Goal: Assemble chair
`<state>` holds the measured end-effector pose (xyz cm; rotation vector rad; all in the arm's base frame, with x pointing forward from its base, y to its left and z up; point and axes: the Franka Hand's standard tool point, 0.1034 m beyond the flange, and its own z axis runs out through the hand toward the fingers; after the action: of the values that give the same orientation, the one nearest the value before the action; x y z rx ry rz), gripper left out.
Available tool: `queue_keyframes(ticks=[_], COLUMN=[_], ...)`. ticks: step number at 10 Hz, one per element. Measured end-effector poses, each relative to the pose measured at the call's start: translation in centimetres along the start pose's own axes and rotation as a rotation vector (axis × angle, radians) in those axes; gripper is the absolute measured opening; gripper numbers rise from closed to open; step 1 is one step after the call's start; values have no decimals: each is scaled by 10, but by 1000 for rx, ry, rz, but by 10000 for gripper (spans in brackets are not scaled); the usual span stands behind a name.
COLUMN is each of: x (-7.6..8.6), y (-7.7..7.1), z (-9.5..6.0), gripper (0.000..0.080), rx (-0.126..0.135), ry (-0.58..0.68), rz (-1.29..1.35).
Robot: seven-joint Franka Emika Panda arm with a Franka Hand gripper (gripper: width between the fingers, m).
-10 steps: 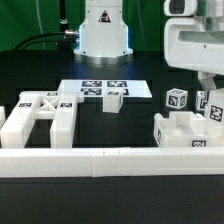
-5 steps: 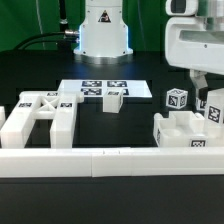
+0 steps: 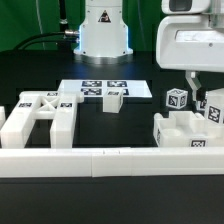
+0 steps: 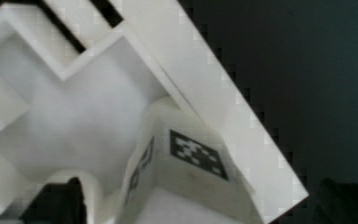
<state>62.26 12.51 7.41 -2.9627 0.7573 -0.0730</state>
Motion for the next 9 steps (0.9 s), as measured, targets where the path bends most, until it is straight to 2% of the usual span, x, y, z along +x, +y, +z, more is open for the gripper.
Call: queue_keyframes(ticks=[4, 7, 9], x=[4, 4, 5], y=[4, 5, 7], z=[0, 1, 1], gripper=[649, 649, 649], rx=[-21, -24, -24], ry=[6, 6, 6], rz=[-473, -707, -764])
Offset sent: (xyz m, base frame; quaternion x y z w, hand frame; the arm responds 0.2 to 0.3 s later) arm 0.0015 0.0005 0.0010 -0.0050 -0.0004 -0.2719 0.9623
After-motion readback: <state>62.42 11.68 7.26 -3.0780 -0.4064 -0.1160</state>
